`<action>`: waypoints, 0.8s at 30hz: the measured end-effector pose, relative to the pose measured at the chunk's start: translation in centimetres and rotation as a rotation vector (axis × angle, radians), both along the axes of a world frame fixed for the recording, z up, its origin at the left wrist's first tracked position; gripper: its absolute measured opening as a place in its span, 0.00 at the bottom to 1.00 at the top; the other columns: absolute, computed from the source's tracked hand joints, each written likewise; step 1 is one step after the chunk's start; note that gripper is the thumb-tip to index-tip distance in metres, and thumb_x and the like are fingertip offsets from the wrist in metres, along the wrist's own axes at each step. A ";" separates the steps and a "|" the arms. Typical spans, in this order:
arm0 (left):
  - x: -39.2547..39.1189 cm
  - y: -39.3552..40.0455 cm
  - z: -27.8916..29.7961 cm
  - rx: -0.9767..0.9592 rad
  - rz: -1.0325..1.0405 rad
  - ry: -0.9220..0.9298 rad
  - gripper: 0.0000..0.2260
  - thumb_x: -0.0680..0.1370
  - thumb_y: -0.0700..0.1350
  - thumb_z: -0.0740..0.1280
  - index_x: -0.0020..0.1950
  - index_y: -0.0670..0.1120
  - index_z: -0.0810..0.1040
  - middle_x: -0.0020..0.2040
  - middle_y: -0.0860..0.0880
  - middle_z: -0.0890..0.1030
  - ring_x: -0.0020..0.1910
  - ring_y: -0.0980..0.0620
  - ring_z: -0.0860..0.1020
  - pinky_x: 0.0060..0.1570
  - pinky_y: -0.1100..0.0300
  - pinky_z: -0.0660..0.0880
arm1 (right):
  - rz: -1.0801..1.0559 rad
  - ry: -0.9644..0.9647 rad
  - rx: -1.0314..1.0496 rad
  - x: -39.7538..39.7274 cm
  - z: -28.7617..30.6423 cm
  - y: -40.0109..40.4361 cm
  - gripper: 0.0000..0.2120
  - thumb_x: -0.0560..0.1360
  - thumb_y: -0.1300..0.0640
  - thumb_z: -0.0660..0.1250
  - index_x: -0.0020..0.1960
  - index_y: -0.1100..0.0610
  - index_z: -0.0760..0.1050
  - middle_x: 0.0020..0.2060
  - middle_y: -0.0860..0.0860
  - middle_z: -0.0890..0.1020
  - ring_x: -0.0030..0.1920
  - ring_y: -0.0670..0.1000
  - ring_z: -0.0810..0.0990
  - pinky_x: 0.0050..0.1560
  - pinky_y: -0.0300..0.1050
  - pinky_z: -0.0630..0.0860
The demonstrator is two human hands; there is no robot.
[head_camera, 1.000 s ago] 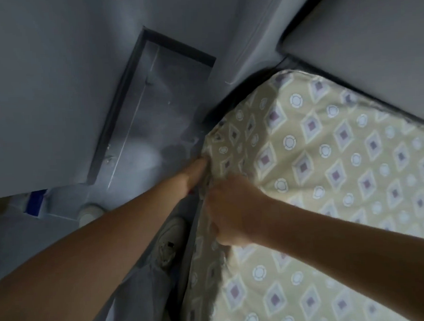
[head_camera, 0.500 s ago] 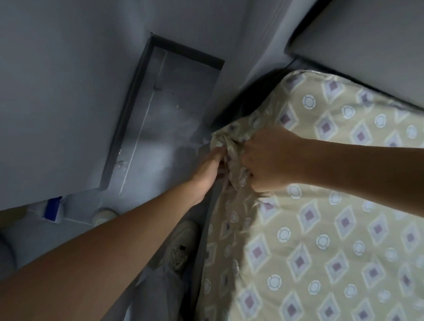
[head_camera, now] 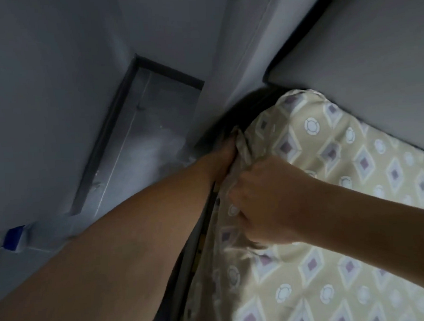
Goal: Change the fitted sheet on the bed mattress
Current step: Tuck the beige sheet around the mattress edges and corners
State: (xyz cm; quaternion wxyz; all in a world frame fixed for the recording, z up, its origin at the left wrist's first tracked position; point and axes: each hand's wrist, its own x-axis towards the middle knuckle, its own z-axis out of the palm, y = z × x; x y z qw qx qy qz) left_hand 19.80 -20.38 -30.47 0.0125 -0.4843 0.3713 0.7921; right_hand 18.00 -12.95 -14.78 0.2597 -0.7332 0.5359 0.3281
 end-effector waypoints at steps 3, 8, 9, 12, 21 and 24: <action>-1.0 -0.6 -5.1 -0.132 -0.121 -0.097 0.25 0.87 0.58 0.54 0.78 0.46 0.71 0.73 0.45 0.76 0.72 0.42 0.73 0.62 0.60 0.71 | 0.010 0.019 0.016 0.0 -0.1 -0.1 0.18 0.82 0.47 0.56 0.35 0.51 0.62 0.33 0.48 0.68 0.40 0.55 0.73 0.54 0.51 0.80; -0.6 -1.4 -7.8 0.029 -0.006 -0.001 0.33 0.73 0.64 0.68 0.71 0.44 0.80 0.66 0.41 0.83 0.66 0.42 0.80 0.72 0.47 0.73 | -0.016 0.016 0.004 0.2 -0.2 -0.2 0.18 0.82 0.49 0.57 0.35 0.51 0.62 0.31 0.49 0.67 0.36 0.54 0.69 0.54 0.51 0.80; -1.2 -1.2 -7.3 0.165 -0.016 0.058 0.34 0.72 0.66 0.68 0.69 0.44 0.81 0.64 0.41 0.84 0.65 0.41 0.81 0.71 0.46 0.74 | -0.013 0.017 0.001 0.2 -0.2 -0.3 0.18 0.82 0.50 0.57 0.35 0.52 0.62 0.31 0.49 0.67 0.36 0.54 0.70 0.53 0.51 0.80; -2.9 -1.0 -6.0 0.167 -0.016 0.023 0.23 0.82 0.61 0.59 0.56 0.44 0.84 0.52 0.42 0.86 0.56 0.43 0.83 0.59 0.52 0.79 | -0.001 0.013 -0.038 0.1 -0.5 -0.1 0.18 0.82 0.48 0.57 0.35 0.51 0.63 0.31 0.49 0.68 0.32 0.52 0.66 0.51 0.49 0.80; 4.3 2.8 -5.5 -0.135 0.082 0.023 0.28 0.75 0.59 0.65 0.70 0.43 0.80 0.68 0.40 0.80 0.68 0.44 0.78 0.72 0.47 0.71 | -0.045 0.017 0.010 0.1 -1.1 -0.6 0.17 0.79 0.48 0.58 0.33 0.50 0.63 0.29 0.48 0.67 0.30 0.50 0.64 0.50 0.48 0.79; 11.1 7.5 -5.0 -0.189 0.016 -0.099 0.22 0.73 0.58 0.67 0.64 0.50 0.79 0.61 0.42 0.82 0.60 0.43 0.81 0.66 0.39 0.75 | -0.033 0.046 0.095 0.2 -1.9 -1.2 0.17 0.78 0.43 0.55 0.41 0.50 0.76 0.35 0.48 0.77 0.39 0.52 0.77 0.52 0.50 0.80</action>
